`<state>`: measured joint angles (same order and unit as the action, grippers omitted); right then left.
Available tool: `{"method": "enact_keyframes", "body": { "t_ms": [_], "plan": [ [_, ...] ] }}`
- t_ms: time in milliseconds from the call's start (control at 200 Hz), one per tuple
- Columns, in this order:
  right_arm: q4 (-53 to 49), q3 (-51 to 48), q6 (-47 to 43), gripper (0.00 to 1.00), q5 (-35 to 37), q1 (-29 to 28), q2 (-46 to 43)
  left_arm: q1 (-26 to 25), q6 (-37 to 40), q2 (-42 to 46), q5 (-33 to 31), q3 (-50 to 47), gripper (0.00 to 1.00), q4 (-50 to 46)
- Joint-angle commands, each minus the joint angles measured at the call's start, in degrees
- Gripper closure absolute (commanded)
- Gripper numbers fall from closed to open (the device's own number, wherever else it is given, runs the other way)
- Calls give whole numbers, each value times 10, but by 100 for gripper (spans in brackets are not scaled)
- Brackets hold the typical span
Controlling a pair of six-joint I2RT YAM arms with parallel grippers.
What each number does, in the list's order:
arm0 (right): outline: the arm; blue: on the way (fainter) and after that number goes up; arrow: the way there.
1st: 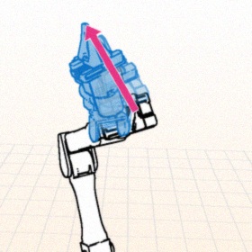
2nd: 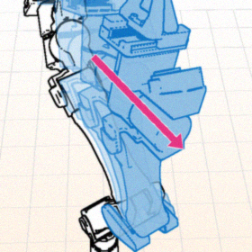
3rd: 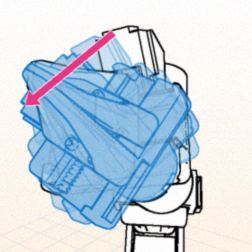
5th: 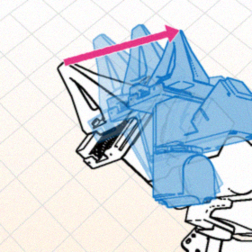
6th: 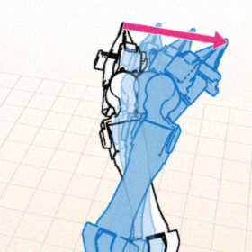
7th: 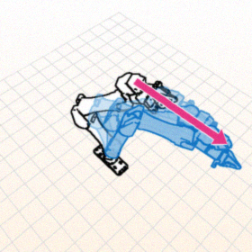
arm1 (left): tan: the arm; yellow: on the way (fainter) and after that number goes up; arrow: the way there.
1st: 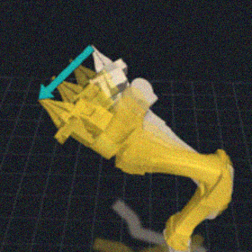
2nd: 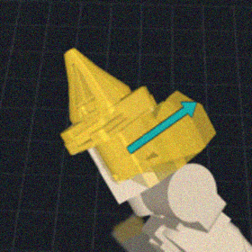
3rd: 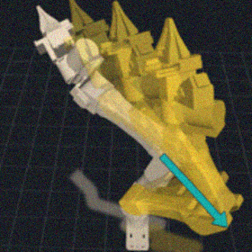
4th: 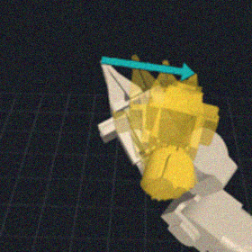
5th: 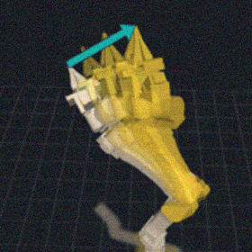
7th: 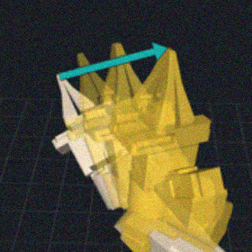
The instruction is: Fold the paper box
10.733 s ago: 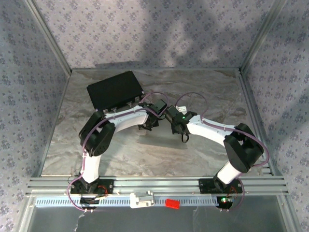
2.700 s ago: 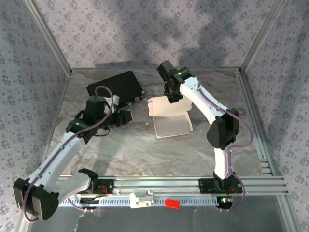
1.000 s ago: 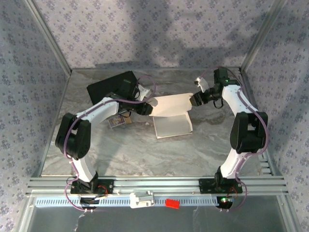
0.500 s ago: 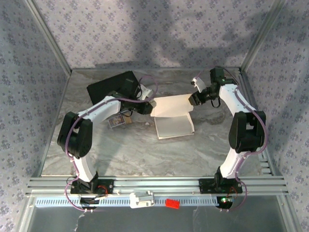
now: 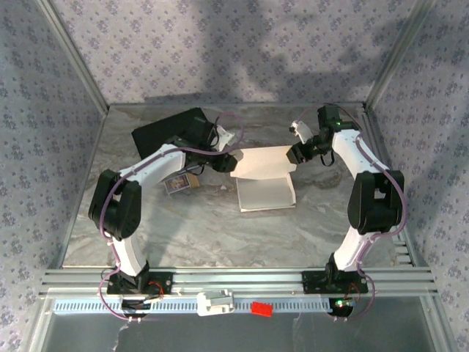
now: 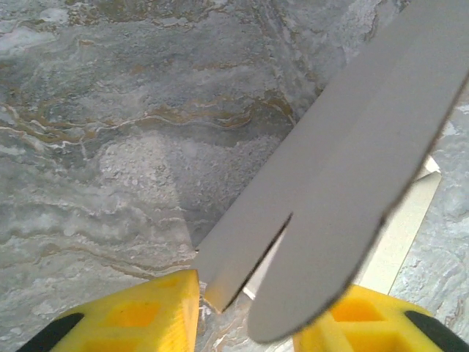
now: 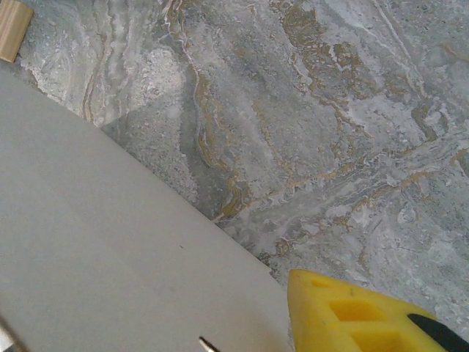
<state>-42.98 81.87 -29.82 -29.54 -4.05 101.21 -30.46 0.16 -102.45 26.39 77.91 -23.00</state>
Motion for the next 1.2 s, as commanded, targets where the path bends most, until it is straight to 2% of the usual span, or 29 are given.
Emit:
{"method": "enact_keyframes", "body": {
  "t_ms": [0, 70, 185, 365, 515, 705, 1194],
  "plan": [
    [-20, 12, 2, 58, -5, -3, -5, 4, 67, -5, 20, 17, 61, -28],
    [-23, 19, 2, 58, -3, -3, -2, 21, 84, -6, 35, 14, 61, -24],
    [-28, 27, 0, 58, -5, -4, 0, 42, 126, -1, 96, -2, 61, -11],
    [-28, 20, -1, 58, -6, -6, 1, 43, 205, -11, 177, -5, 60, -28],
    [-29, 19, -1, 58, -3, -8, 2, 36, 196, -32, 175, 6, 61, -14],
    [-32, 25, 2, 59, -2, -9, 4, 36, 185, -52, 158, 30, 69, -18],
    [-31, 30, 7, 63, -5, -9, 9, 20, 170, -69, 144, 41, 79, -13]
  ]
}}
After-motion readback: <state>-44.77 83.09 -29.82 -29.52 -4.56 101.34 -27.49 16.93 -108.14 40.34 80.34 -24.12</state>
